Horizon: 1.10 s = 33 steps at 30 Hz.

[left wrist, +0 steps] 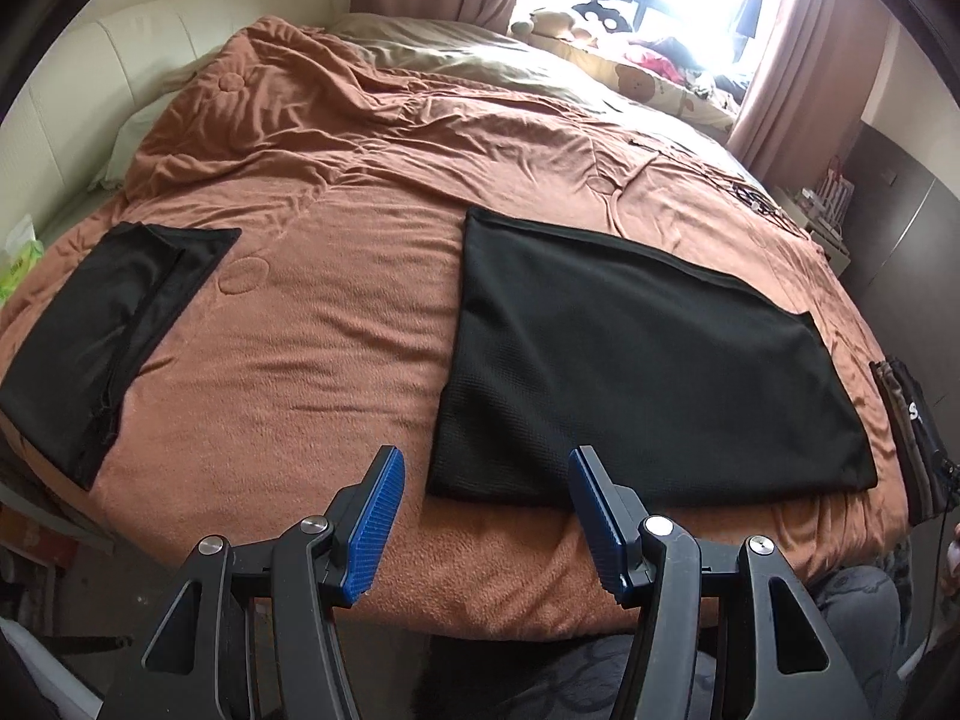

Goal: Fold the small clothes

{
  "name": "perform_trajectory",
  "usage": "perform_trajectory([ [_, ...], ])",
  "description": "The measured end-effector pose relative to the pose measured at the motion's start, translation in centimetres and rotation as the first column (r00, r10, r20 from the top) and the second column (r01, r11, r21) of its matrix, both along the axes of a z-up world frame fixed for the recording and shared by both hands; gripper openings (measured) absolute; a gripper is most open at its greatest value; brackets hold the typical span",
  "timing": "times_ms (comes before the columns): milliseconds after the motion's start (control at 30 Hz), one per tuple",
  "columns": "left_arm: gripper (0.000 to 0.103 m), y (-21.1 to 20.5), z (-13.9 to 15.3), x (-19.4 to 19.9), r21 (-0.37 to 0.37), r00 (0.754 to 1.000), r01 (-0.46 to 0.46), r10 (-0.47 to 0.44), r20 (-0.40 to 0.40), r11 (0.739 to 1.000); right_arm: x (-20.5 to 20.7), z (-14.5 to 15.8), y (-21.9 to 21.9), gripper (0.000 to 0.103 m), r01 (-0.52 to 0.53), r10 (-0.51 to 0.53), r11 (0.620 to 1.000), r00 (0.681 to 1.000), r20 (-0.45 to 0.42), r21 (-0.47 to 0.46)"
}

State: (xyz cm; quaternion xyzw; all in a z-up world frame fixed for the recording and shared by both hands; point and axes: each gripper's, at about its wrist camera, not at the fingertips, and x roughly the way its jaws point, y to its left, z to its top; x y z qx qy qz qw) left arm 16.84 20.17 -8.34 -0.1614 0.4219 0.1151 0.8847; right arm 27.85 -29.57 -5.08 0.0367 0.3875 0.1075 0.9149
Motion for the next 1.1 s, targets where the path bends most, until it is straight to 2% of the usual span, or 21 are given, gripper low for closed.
perform_trajectory([
  [267,0.059,-3.4,-1.9,0.7,0.046,0.997,0.080,-0.079,-0.027,0.996,-0.1,-2.0,1.2,0.077,-0.035,0.035,0.999,0.999,-0.013,-0.029],
  [567,0.059,-5.1,-3.2,5.2,0.109,0.988,0.146,-0.140,-0.060,0.983,4.7,-4.3,4.1,0.077,-0.071,0.069,0.996,0.997,-0.032,-0.060],
  [833,0.059,-5.5,-7.3,8.6,0.127,0.975,0.186,-0.167,-0.149,0.974,8.4,-7.1,7.1,0.077,-0.144,0.141,0.987,0.989,-0.053,-0.068],
  [967,0.059,-5.0,-9.3,8.5,0.122,0.968,0.181,-0.156,-0.194,0.976,9.2,-8.7,8.1,0.077,-0.166,0.159,0.981,0.984,-0.081,-0.102],
  [1100,0.059,-3.9,-9.3,7.1,0.116,0.974,0.159,-0.137,-0.178,0.981,9.6,-9.7,7.5,0.077,-0.145,0.133,0.983,0.985,-0.111,-0.110],
])
